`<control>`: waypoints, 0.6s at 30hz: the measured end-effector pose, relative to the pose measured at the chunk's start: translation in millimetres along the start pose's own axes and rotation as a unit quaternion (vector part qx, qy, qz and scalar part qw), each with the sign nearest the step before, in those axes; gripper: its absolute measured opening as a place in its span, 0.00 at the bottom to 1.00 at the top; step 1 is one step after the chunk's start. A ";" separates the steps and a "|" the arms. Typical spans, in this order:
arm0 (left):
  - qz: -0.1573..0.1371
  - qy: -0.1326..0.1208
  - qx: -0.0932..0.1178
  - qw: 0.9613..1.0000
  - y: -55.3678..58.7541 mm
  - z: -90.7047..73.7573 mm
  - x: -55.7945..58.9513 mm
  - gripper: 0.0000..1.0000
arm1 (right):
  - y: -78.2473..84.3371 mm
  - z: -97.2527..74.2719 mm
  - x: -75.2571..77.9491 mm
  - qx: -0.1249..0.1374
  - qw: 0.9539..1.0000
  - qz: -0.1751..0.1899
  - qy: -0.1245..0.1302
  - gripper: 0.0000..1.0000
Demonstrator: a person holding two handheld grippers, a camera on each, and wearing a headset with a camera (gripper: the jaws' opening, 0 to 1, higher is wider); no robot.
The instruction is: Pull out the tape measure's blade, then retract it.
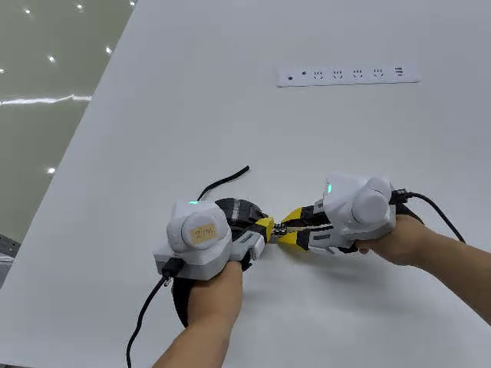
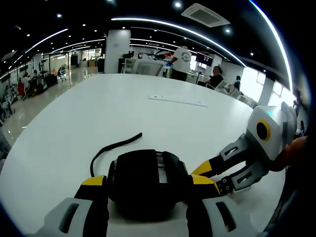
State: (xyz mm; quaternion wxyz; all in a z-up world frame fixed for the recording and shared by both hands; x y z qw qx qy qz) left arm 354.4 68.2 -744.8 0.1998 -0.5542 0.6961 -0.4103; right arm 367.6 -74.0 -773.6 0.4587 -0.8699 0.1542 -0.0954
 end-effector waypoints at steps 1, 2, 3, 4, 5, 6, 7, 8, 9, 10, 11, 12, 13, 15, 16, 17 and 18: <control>-0.001 0.000 0.000 1.000 0.0 0.1 0.0 0.61 | -0.2 0.4 0.0 0.000 1.000 0.001 0.000 0.12; -0.002 0.000 0.000 1.000 0.0 0.1 -0.1 0.61 | -0.5 1.2 0.0 0.000 1.000 0.000 0.000 0.12; -0.002 0.000 0.000 1.000 0.0 0.1 -0.2 0.61 | -0.8 1.8 -0.2 0.000 1.000 0.001 0.000 0.12; -0.002 0.000 0.000 1.000 0.1 0.1 -0.1 0.61 | -1.2 2.7 -0.4 0.000 1.000 0.001 -0.001 0.13; -0.002 0.000 0.000 1.000 0.2 0.1 -0.1 0.61 | -1.4 3.3 -0.5 0.000 1.000 0.000 -0.001 0.13; -0.002 0.000 0.000 1.000 0.4 0.1 -0.1 0.61 | -1.6 3.8 -0.6 0.001 1.000 0.000 -0.001 0.13; -0.001 0.000 -0.001 1.000 0.4 0.0 -0.1 0.61 | -1.9 4.3 -0.8 0.001 1.000 0.001 -0.002 0.13; -0.001 0.000 -0.001 1.000 0.4 0.0 -0.1 0.61 | -2.0 4.6 -0.9 0.001 1.000 0.001 -0.002 0.13; -0.001 0.000 -0.001 1.000 0.4 0.0 -0.1 0.61 | -2.1 4.6 -0.9 0.001 1.000 0.001 -0.002 0.13; -0.001 0.000 -0.001 1.000 0.4 0.0 -0.1 0.61 | -2.1 4.7 -0.9 0.001 1.000 0.001 -0.002 0.13; -0.001 0.000 -0.001 1.000 0.4 0.0 -0.1 0.61 | -2.2 4.8 -0.9 0.001 1.000 0.001 -0.002 0.13; -0.001 0.000 0.000 1.000 0.4 0.0 -0.2 0.61 | -2.4 5.0 -0.9 0.001 1.000 0.001 -0.001 0.13; -0.001 0.000 0.000 1.000 0.4 0.0 -0.3 0.61 | -2.6 5.3 -1.0 0.001 1.000 0.001 -0.001 0.13; -0.001 0.000 0.000 1.000 0.4 0.1 -0.5 0.61 | -3.1 5.8 -1.0 0.002 1.000 0.002 -0.001 0.13; -0.003 0.000 0.000 1.000 0.7 0.2 -0.3 0.61 | -3.1 6.4 -1.5 0.002 1.000 0.003 0.000 0.13; -0.004 0.000 0.000 1.000 0.7 0.2 -0.2 0.62 | -3.1 6.2 -1.5 0.002 1.000 0.004 0.000 0.13; -0.004 0.000 0.000 1.000 0.7 0.3 -0.2 0.62 | -3.0 6.2 -1.5 0.002 1.000 0.004 0.001 0.13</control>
Point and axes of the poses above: the centre of the closed fingertips' face, and the gripper's own axes: z roughly forward along the fingers, x roughly to its right, y roughly out of its underside, the point moved 8 cm from there along -z, roughly backward along the fingers, and after that the axes turned 4 degrees about y, right-handed, at the moved point
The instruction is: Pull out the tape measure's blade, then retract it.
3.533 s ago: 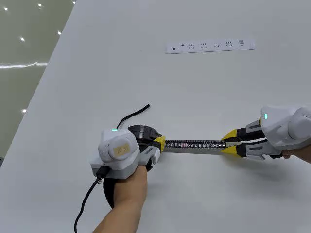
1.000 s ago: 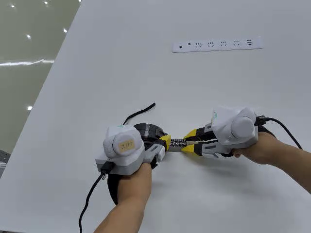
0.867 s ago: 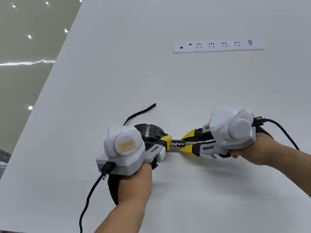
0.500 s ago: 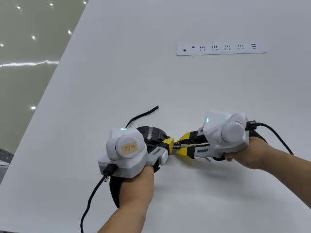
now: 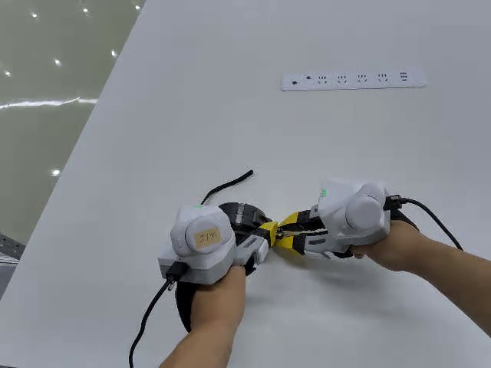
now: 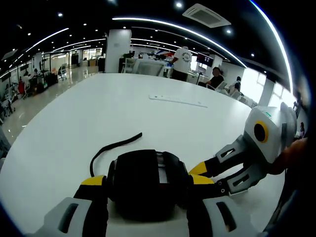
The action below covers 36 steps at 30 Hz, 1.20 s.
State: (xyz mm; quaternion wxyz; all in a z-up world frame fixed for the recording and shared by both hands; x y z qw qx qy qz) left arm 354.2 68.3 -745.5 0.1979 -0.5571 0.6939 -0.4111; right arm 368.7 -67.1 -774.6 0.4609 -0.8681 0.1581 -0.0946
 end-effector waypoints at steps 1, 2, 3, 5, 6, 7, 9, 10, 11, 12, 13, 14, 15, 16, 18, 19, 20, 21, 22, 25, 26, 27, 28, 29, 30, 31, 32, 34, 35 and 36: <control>-0.002 0.001 -0.001 1.000 0.1 0.1 0.0 0.62 | 0.0 0.3 0.3 0.000 1.000 -0.001 0.001 0.13; -0.002 0.001 -0.001 1.000 0.1 0.1 0.0 0.62 | 0.0 0.4 0.1 0.000 1.000 -0.002 0.001 0.13; -0.002 0.002 -0.001 1.000 0.1 0.1 0.0 0.62 | 0.1 0.5 -0.1 -0.001 1.000 -0.002 0.001 0.13; -0.001 0.003 -0.001 1.000 0.1 0.1 -0.2 0.62 | 0.2 0.7 0.2 -0.002 1.000 -0.003 0.001 0.13; -0.001 0.003 -0.001 1.000 0.3 0.1 -0.2 0.62 | 0.3 0.8 0.1 -0.003 1.000 -0.003 0.001 0.13; 0.002 0.004 -0.001 1.000 0.5 -0.2 0.0 0.62 | 0.6 1.1 -0.2 -0.004 1.000 -0.003 0.001 0.13; 0.001 0.006 0.001 1.000 0.9 -0.6 0.0 0.62 | 0.6 1.3 -0.6 -0.004 1.000 -0.007 0.002 0.13; 0.002 0.007 0.001 1.000 0.9 -0.6 -0.2 0.62 | 0.5 1.3 -0.9 -0.004 1.000 -0.003 0.002 0.13; 0.002 0.007 0.001 1.000 1.0 -0.8 -0.3 0.62 | 0.4 1.1 -0.9 -0.004 1.000 -0.004 0.002 0.13; 0.001 0.008 0.001 1.000 1.1 -1.3 -0.4 0.62 | 0.2 1.1 -1.0 -0.005 1.000 -0.008 0.002 0.13; 0.001 0.009 0.001 1.000 1.1 -1.4 -0.5 0.62 | 0.0 1.2 -1.0 -0.005 1.000 -0.007 0.002 0.13; 0.000 0.008 0.002 1.000 1.0 -1.4 -0.4 0.61 | -0.2 1.5 -0.6 -0.005 1.000 -0.008 0.002 0.13; -0.001 0.008 0.002 1.000 0.9 -1.4 -0.5 0.61 | -0.2 1.7 -0.3 -0.006 1.000 -0.008 0.003 0.13; -0.001 0.008 0.002 1.000 0.9 -1.4 -0.5 0.61 | -0.1 1.7 -0.2 -0.006 1.000 -0.008 0.002 0.13; -0.001 0.009 0.002 1.000 0.8 -1.3 -0.6 0.61 | 0.0 1.8 -0.1 -0.006 1.000 -0.005 0.003 0.13; 0.000 0.009 0.002 1.000 0.8 -1.3 -0.6 0.61 | 0.2 1.8 0.0 -0.006 1.000 -0.005 0.003 0.13; 0.000 0.009 0.002 1.000 1.0 -1.3 -0.5 0.61 | 0.4 1.7 0.2 -0.006 1.000 -0.005 0.003 0.13; 0.002 0.010 0.002 1.000 1.1 -1.6 -0.5 0.60 | 0.7 1.8 0.1 -0.005 1.000 -0.005 0.003 0.13; 0.002 0.009 0.003 1.000 1.3 -1.7 -0.4 0.60 | 0.7 1.8 0.1 -0.005 1.000 -0.005 0.004 0.13; 0.001 0.008 0.003 1.000 1.0 -1.7 -0.2 0.60 | 0.2 2.3 0.1 -0.005 1.000 -0.005 0.005 0.13; 0.001 0.008 0.003 1.000 1.0 -1.7 -0.2 0.59 | 0.2 2.3 0.1 -0.005 1.000 -0.005 0.005 0.13; 0.002 0.008 0.003 1.000 1.0 -1.7 -0.2 0.59 | 0.1 2.4 0.1 -0.005 1.000 -0.005 0.005 0.13; 0.002 0.009 0.003 1.000 1.0 -1.7 -0.2 0.59 | 0.1 2.4 0.1 -0.005 1.000 -0.005 0.005 0.13; 0.002 0.009 0.003 1.000 1.0 -1.7 -0.3 0.59 | 0.0 2.6 0.1 -0.005 1.000 -0.005 0.005 0.13; 0.002 0.009 0.003 1.000 0.9 -1.7 -0.3 0.59 | -0.1 2.7 0.0 -0.005 1.000 -0.005 0.005 0.13; 0.002 0.009 0.003 1.000 0.9 -1.7 -0.3 0.60 | -0.2 2.9 0.0 -0.005 1.000 -0.005 0.005 0.13; 0.002 0.009 0.003 1.000 0.9 -1.7 -0.3 0.60 | -0.3 3.0 -0.1 -0.005 1.000 -0.005 0.005 0.13; 0.002 0.009 0.003 1.000 0.9 -1.7 -0.4 0.60 | -0.5 3.3 -0.2 -0.005 1.000 -0.004 0.004 0.13; 0.002 0.009 0.003 1.000 0.9 -1.7 -0.4 0.60 | -0.6 3.4 -0.2 -0.005 1.000 -0.004 0.004 0.13; 0.003 0.010 0.003 1.000 1.0 -1.9 -0.5 0.61 | -0.4 3.7 -0.3 -0.005 1.000 -0.005 0.004 0.13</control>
Point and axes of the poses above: the centre of the closed fingertips' face, and the gripper's own axes: z roughly forward along the fingers, x roughly to its right, y roughly out of its underside, the point moved 8 cm from there along -z, roughly backward along the fingers, and after that the axes turned 4 degrees about y, right-handed, at the moved point
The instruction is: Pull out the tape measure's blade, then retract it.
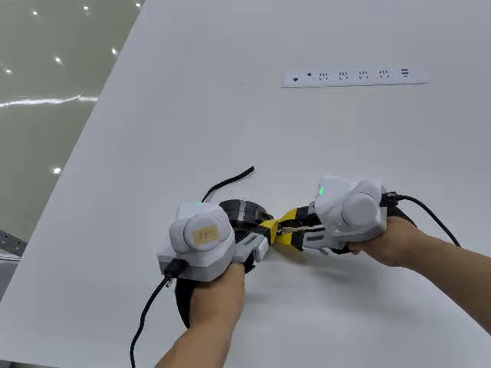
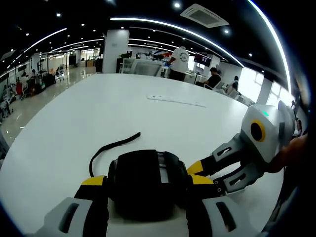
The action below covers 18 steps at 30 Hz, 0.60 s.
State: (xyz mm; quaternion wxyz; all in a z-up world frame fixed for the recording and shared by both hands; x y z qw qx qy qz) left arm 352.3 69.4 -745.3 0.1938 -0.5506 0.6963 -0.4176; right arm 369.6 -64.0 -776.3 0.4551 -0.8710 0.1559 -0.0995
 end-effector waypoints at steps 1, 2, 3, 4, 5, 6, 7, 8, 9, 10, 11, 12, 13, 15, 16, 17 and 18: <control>0.001 0.001 0.000 1.000 0.1 -0.2 -0.1 0.61 | 0.2 0.3 -0.1 -0.001 1.000 -0.001 0.000 0.13; 0.001 0.001 0.000 1.000 0.2 -0.5 -0.2 0.61 | 0.3 0.5 -0.2 -0.002 1.000 -0.002 -0.001 0.13; 0.002 0.001 -0.002 1.000 -0.2 0.2 0.2 0.61 | 0.7 0.6 -0.4 -0.001 1.000 -0.006 -0.001 0.14; 0.002 0.002 -0.002 1.000 -0.2 0.2 0.2 0.62 | 0.7 0.6 -0.4 -0.001 1.000 -0.006 -0.001 0.14; 0.002 0.002 -0.002 1.000 -0.1 0.2 0.2 0.62 | 0.7 0.7 -0.4 -0.001 1.000 -0.006 -0.001 0.14; 0.003 0.002 -0.002 1.000 -0.1 0.2 0.2 0.62 | 0.7 0.7 -0.4 -0.001 1.000 -0.006 -0.001 0.14; 0.003 0.002 -0.002 1.000 -0.1 0.1 0.2 0.62 | 0.7 0.6 -0.5 -0.001 1.000 -0.006 -0.001 0.14; 0.003 0.002 -0.002 1.000 0.0 0.1 0.2 0.62 | 0.8 0.6 -0.5 -0.001 1.000 -0.007 -0.001 0.14; 0.003 0.003 -0.002 1.000 0.1 0.1 0.3 0.62 | 0.8 0.5 -0.6 -0.001 1.000 -0.007 -0.001 0.14; 0.011 0.010 0.002 1.000 0.9 -0.9 -0.2 0.62 | 0.1 0.7 -2.6 -0.002 1.000 -0.013 0.000 0.15; 0.012 0.013 -0.001 1.000 0.2 -1.2 -0.7 0.62 | 0.4 0.4 -4.9 -0.013 0.999 -0.029 0.003 0.15; 0.012 0.012 -0.001 1.000 -0.2 -1.4 -0.8 0.62 | -0.7 0.5 -4.8 -0.006 1.000 -0.019 0.008 0.15; 0.011 0.011 -0.002 1.000 -0.8 -1.7 -0.8 0.62 | -0.5 -0.6 -4.8 -0.008 1.000 -0.021 0.010 0.15; 0.010 0.010 -0.003 1.000 -0.6 -2.1 -0.8 0.62 | -0.5 -1.4 -4.4 -0.010 1.000 -0.023 0.013 0.15; 0.009 0.009 -0.004 1.000 -0.4 -2.3 -0.7 0.62 | -0.5 -1.7 -4.6 -0.011 1.000 -0.022 0.013 0.16; 0.007 0.008 -0.003 1.000 -0.3 -2.6 -0.8 0.62 | -0.5 -2.1 -4.8 -0.012 1.000 -0.023 0.014 0.16; 0.006 0.007 -0.003 1.000 -0.1 -3.0 -0.8 0.62 | -0.5 -3.0 -5.4 -0.012 1.000 -0.023 0.015 0.17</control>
Point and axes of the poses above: the centre of the closed fingertips' face, and the gripper's own axes: z roughly forward along the fingers, x roughly to its right, y roughly out of its underside, the point moved 8 cm from there along -z, roughly backward along the fingers, and after that the axes turned 4 degrees about y, right-handed, at the moved point
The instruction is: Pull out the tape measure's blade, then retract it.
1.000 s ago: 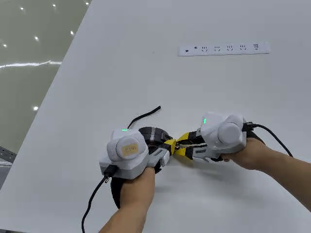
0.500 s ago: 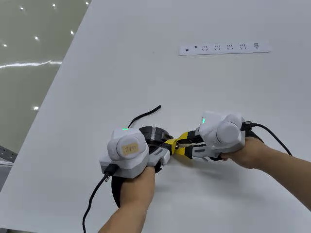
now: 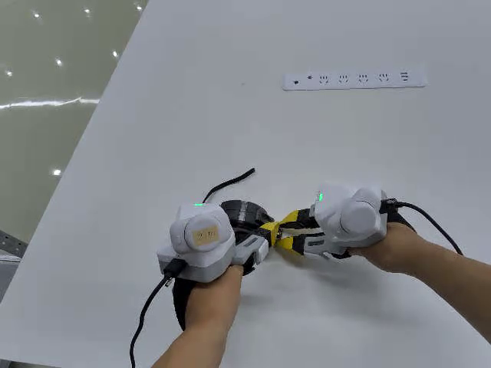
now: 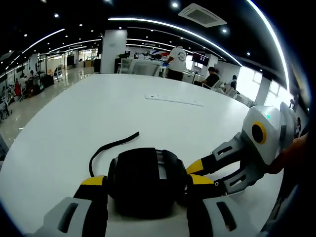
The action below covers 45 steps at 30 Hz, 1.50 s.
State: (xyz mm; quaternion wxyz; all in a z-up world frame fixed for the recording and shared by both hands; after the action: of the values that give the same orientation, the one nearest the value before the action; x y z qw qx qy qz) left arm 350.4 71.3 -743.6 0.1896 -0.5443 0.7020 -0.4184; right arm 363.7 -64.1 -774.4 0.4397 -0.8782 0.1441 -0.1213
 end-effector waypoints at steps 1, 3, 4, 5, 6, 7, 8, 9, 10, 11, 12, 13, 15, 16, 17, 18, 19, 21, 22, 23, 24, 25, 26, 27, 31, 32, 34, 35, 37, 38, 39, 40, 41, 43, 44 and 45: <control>-0.001 -0.001 0.000 1.000 0.0 -0.2 0.1 0.62 | 0.1 -0.7 -0.3 0.000 1.000 0.000 0.001 0.18; -0.002 -0.003 0.000 1.000 0.1 -0.6 0.3 0.61 | 0.9 -2.9 -0.8 -0.001 1.000 0.000 0.003 0.19; -0.003 -0.003 0.000 1.000 0.2 -0.6 0.4 0.61 | 1.1 -4.1 -0.8 -0.001 1.000 0.001 0.006 0.20; -0.002 -0.002 0.000 1.000 0.2 -0.7 0.4 0.61 | 1.2 -6.7 -1.2 0.000 1.000 0.003 0.009 0.22; -0.002 -0.001 0.000 1.000 0.2 -1.0 0.3 0.61 | 1.5 -8.3 -1.5 0.000 1.000 0.003 0.011 0.24; 0.000 0.001 0.001 1.000 0.2 -1.6 0.1 0.61 | 2.1 -10.6 -1.7 -0.002 1.000 0.004 0.014 0.26; 0.004 0.003 0.002 1.000 0.2 -2.2 -0.1 0.61 | 2.6 -12.3 -2.1 -0.002 1.000 0.005 0.015 0.29; 0.009 0.005 0.003 1.000 0.0 -2.8 -0.2 0.61 | 2.9 -14.1 -2.5 -0.001 1.000 0.006 0.017 0.31; 0.015 0.006 0.003 1.000 0.0 -3.6 -0.5 0.61 | 3.8 -16.8 -2.9 -0.002 1.000 0.008 0.019 0.33; 0.020 0.007 0.004 1.000 -0.3 -4.6 -0.6 0.61 | 4.6 -18.9 -3.1 -0.002 1.000 0.010 0.023 0.35; 0.026 0.010 0.004 1.000 -0.9 -5.7 -0.6 0.61 | 5.2 -22.2 -3.5 -0.001 1.000 0.011 0.028 0.37; 0.030 0.012 0.004 0.999 -1.0 -6.4 -1.0 0.62 | 5.6 -24.6 -3.9 0.000 0.999 0.013 0.031 0.40; 0.037 0.015 0.002 0.999 -0.7 -7.9 -2.5 0.63 | 6.7 -30.8 -5.4 0.002 0.999 0.014 0.036 0.43; 0.038 0.017 0.001 0.999 -0.4 -8.5 -3.2 0.64 | 7.3 -33.3 -5.7 0.002 0.999 0.017 0.039 0.45; 0.038 0.017 0.001 0.999 -0.4 -8.6 -3.3 0.65 | 7.4 -33.5 -5.8 0.002 0.999 0.017 0.039 0.47; 0.038 0.017 0.001 0.999 -0.4 -8.6 -3.3 0.67 | 7.5 -33.8 -5.8 0.002 0.999 0.017 0.039 0.50; 0.038 0.017 0.001 0.999 -0.3 -8.7 -3.4 0.68 | 7.5 -34.0 -5.9 0.002 0.999 0.018 0.040 0.54; 0.048 0.027 -0.002 0.998 0.9 -10.3 -4.3 0.69 | 10.0 -41.0 -6.8 0.000 0.998 0.028 0.049 0.57; 0.058 0.037 -0.004 0.998 2.0 -11.8 -5.1 0.69 | 12.3 -47.8 -7.7 -0.001 0.998 0.037 0.058 0.58; 0.068 0.046 -0.007 0.997 3.1 -13.3 -5.9 0.70 | 14.6 -54.5 -8.5 -0.002 0.997 0.047 0.067 0.60; 0.073 0.049 -0.006 0.996 3.1 -14.1 -5.8 0.70 | 16.1 -56.9 -8.8 -0.008 0.996 0.053 0.072 0.63; 0.078 0.052 -0.008 0.996 3.2 -14.9 -5.9 0.70 | 17.6 -59.9 -9.5 -0.013 0.995 0.063 0.078 0.66; 0.088 0.056 -0.011 0.994 3.3 -15.8 -6.1 0.71 | 18.4 -63.5 -9.7 -0.009 0.994 0.067 0.081 0.67; 0.090 0.057 -0.011 0.994 3.3 -16.1 -6.0 0.72 | 18.7 -64.8 -10.0 -0.006 0.994 0.066 0.082 0.68; 0.099 0.064 -0.011 0.993 2.9 -17.0 -5.7 0.75 | 19.7 -68.5 -11.3 -0.003 0.994 0.069 0.085 0.76; 0.105 0.068 -0.011 0.992 2.6 -17.6 -5.5 0.76 | 20.4 -70.9 -12.1 -0.002 0.993 0.073 0.088 0.77; 0.117 0.077 -0.011 0.990 1.9 -18.8 -5.1 0.78 | 21.7 -75.6 -13.8 0.000 0.993 0.079 0.093 0.79; 0.152 0.112 -0.008 0.982 0.4 -22.3 -4.8 0.79 | 23.8 -91.1 -18.2 0.014 0.989 0.095 0.110 0.82; 0.154 0.121 -0.007 0.981 0.2 -24.0 -5.9 0.79 | 25.6 -95.7 -20.4 0.013 0.989 0.100 0.113 0.87; 0.153 0.128 -0.006 0.980 -0.2 -25.2 -7.5 0.80 | 27.5 -99.1 -21.7 0.011 0.988 0.100 0.118 0.88; 0.150 0.135 -0.004 0.979 -0.2 -26.0 -8.1 0.80 | 28.5 -101.6 -22.7 0.011 0.988 0.100 0.120 0.88; 0.149 0.140 -0.005 0.979 0.2 -27.5 -9.9 0.81 | 30.3 -105.4 -24.2 0.014 0.987 0.104 0.122 0.88; 0.150 0.145 -0.006 0.978 0.7 -28.4 -10.7 0.82 | 31.6 -107.5 -25.1 0.014 0.987 0.105 0.123 0.89; 0.150 0.161 -0.003 0.976 1.7 -31.1 -11.9 0.84 | 34.9 -113.0 -27.9 0.014 0.986 0.108 0.128 0.91; 0.151 0.166 -0.001 0.975 1.7 -32.7 -12.3 0.85 | 35.9 -115.3 -28.9 0.015 0.985 0.109 0.130 0.92; 0.155 0.171 0.002 0.973 1.5 -34.6 -12.7 0.86 | 36.7 -117.3 -30.3 0.016 0.985 0.111 0.132 0.93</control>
State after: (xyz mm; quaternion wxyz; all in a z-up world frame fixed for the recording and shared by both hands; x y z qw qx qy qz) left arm 328.9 96.3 -727.2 0.1305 -0.3494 0.7987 -0.4722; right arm 290.3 -160.6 -738.1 0.4416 -0.8260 0.2951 -0.1885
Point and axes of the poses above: the centre of the closed fingertips' face, and the gripper's own axes: z roughly forward along the fingers, x roughly to its right, y roughly out of its underside, the point moved 8 cm from there along -z, roughly backward along the fingers, and after that the axes turned 4 degrees about y, right-handed, at the moved point
